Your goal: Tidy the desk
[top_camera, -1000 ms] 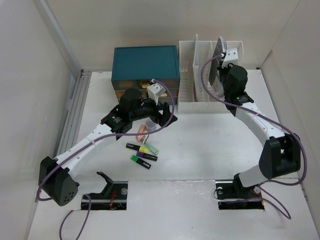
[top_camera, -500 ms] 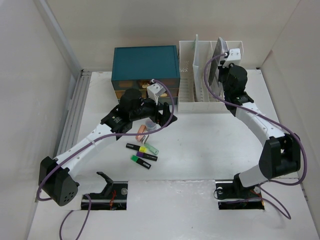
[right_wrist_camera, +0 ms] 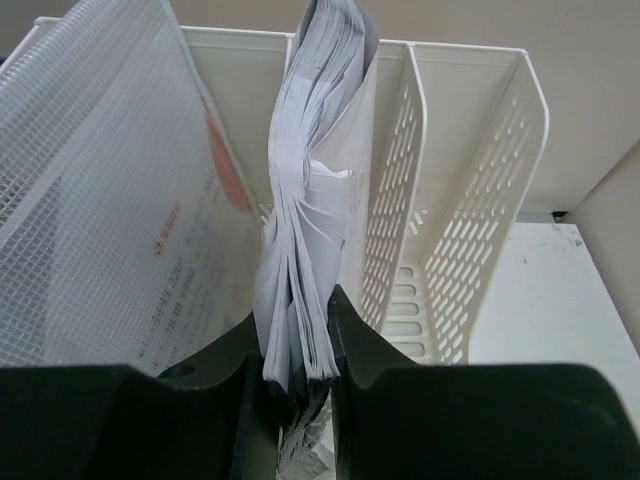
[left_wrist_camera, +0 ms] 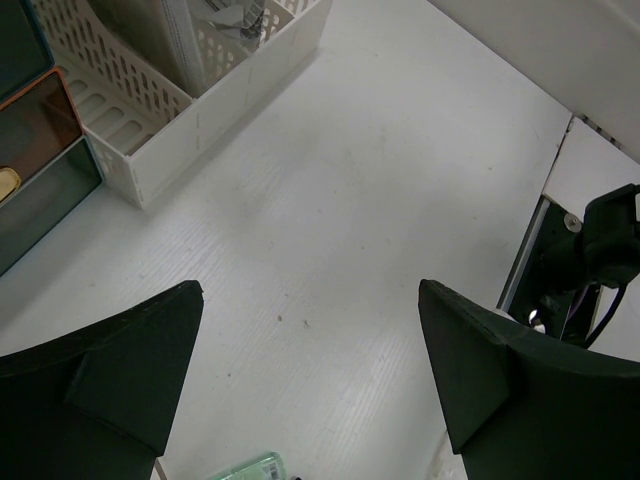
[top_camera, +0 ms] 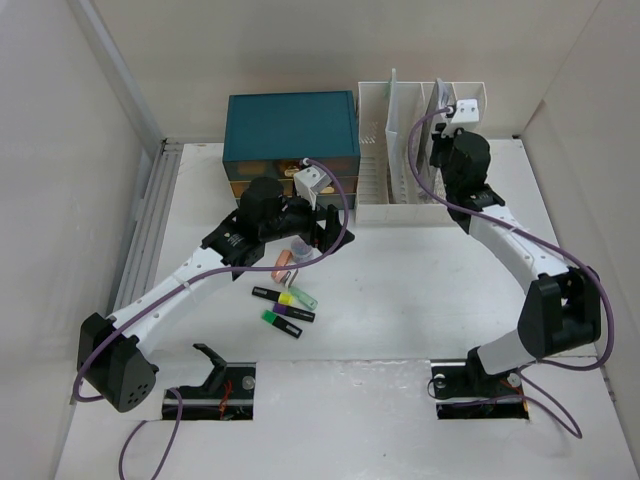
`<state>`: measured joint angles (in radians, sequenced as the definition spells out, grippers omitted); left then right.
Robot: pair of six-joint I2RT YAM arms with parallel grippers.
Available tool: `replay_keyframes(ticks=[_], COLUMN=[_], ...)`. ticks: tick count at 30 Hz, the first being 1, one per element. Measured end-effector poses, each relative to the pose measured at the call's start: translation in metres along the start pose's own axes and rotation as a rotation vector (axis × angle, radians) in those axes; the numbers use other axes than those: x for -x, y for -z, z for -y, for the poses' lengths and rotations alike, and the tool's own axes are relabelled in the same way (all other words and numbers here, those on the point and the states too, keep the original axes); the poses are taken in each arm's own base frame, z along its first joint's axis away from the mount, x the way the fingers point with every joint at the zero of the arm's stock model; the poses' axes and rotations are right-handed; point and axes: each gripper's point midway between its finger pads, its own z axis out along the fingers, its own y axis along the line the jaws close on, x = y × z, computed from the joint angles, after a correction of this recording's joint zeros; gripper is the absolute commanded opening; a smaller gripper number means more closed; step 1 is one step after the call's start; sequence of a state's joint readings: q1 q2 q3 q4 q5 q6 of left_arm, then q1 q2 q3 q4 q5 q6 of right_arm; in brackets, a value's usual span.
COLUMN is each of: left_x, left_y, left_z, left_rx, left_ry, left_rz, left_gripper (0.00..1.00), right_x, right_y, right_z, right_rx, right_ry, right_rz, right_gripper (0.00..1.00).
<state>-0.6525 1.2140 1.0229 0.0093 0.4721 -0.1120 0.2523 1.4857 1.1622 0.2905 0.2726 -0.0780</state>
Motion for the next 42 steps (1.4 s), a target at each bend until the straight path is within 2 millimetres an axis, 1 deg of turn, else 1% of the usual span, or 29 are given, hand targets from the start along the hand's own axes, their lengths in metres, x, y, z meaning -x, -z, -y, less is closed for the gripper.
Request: replay_keyframes(ticks=[3,8,13,19,22,23,25,26,27,28,30,31,33,34,36,37,39,40,42], left_x=[0.000,0.000,0.000,0.000,0.000,0.000,0.000,0.000,0.000,0.000,0.000,0.000,0.000,0.000,0.000,0.000,0.000,0.000,0.000], left_y=[0.000,0.000,0.000,0.000,0.000,0.000,0.000,0.000,0.000,0.000,0.000,0.000,0.000,0.000,0.000,0.000,0.000,0.000,0.000], left_z=[0.000,0.000,0.000,0.000,0.000,0.000,0.000,0.000,0.000,0.000,0.000,-0.001,-0.001,-0.001,-0.001,-0.002,-0.002,-0.002,-0.002], left_rx=[0.002,0.002,0.002,0.002,0.002,0.002,0.002,0.002,0.002,0.002,0.002,0.003,0.005,0.006,0.007,0.010,0.012,0.013,0.013], left_ry=[0.000,0.000,0.000,0.000,0.000,0.000,0.000,0.000,0.000,0.000,0.000,0.000,0.000,0.000,0.000,0.000,0.000,0.000,0.000], left_rz=[0.000,0.000,0.000,0.000,0.000,0.000,0.000,0.000,0.000,0.000,0.000,0.000,0.000,0.001,0.001,0.001,0.001,0.002,0.002], left_gripper=[0.87,0.87,0.87,0.87,0.87,0.87,0.88,0.88,0.88,0.88,0.88,0.88,0.88,0.88,0.88,0.88,0.88,0.88,0.88], right_x=[-0.002,-0.003,-0.004,-0.011,-0.012,-0.012,-0.014,-0.016,-0.019,-0.022,-0.028,-0.030,-0.033,-0.032,-0.025,-0.019,-0.009,-0.005,0.003], right_y=[0.001,0.001,0.001,-0.001,-0.002,-0.002,-0.002,-0.002,-0.002,-0.001,-0.001,0.000,0.000,0.001,0.002,0.003,0.005,0.007,0.010], right_z=[-0.005,-0.004,0.002,0.012,0.015,0.016,0.018,0.018,0.017,0.017,0.018,0.018,0.018,0.018,0.018,0.018,0.020,0.023,0.027], right_rx=[0.014,0.011,-0.019,-0.046,-0.053,-0.053,-0.057,-0.056,-0.052,-0.047,-0.042,-0.037,-0.028,-0.022,-0.012,-0.006,0.000,-0.001,-0.004], right_ry=[-0.009,-0.009,0.030,0.079,0.089,0.091,0.094,0.095,0.097,0.104,0.109,0.112,0.114,0.115,0.112,0.111,0.105,0.104,0.100], right_rz=[-0.006,-0.013,-0.017,-0.036,-0.039,-0.039,-0.042,-0.045,-0.049,-0.055,-0.066,-0.070,-0.074,-0.070,-0.051,-0.037,-0.011,-0.001,0.017], right_gripper=[0.00,0.00,0.00,0.00,0.03,0.10,0.19,0.25,0.36,0.36,0.41,0.50,0.58,0.67,0.73,0.78,0.82,0.82,0.85])
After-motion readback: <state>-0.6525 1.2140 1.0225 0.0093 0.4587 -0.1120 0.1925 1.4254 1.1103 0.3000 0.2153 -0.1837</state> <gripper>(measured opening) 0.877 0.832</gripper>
